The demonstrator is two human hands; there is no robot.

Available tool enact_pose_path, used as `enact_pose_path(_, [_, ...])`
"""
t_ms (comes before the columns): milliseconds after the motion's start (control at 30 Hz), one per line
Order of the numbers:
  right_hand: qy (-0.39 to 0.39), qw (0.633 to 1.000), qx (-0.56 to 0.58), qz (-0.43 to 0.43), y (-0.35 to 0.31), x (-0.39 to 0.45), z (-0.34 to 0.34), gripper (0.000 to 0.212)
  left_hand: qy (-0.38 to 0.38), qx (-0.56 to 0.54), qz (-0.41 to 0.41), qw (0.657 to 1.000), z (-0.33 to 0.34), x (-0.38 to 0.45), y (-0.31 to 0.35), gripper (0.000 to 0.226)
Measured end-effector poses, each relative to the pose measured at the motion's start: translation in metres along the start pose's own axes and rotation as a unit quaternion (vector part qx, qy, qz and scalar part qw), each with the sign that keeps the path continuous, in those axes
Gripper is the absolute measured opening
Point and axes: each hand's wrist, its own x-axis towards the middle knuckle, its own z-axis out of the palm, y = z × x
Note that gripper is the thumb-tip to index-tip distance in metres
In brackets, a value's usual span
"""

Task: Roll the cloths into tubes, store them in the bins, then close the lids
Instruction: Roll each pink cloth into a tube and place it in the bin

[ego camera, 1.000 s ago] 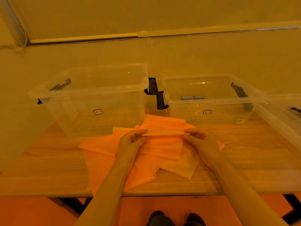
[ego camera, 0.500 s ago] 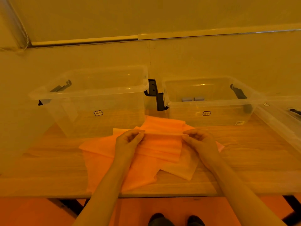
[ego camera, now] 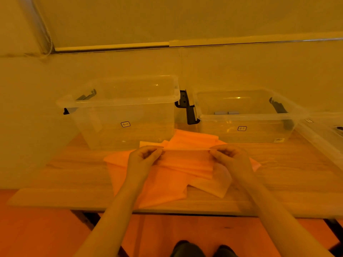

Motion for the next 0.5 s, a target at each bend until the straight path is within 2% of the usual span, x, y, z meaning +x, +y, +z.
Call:
enact_pose_path(200, [0.006,0.998,-0.059,-0.004,-0.02,-0.011,0.002,0.009,-0.009,0.018,-0.017,1.0,-0.008,-0.008,0.011,0.008])
enact_pose_path(500, [0.0,1.0,-0.027,0.006,-0.042,-0.03,-0.008,0.011,-0.037,-0.015,0.018,0.999,-0.002,-0.024,0.034,0.01])
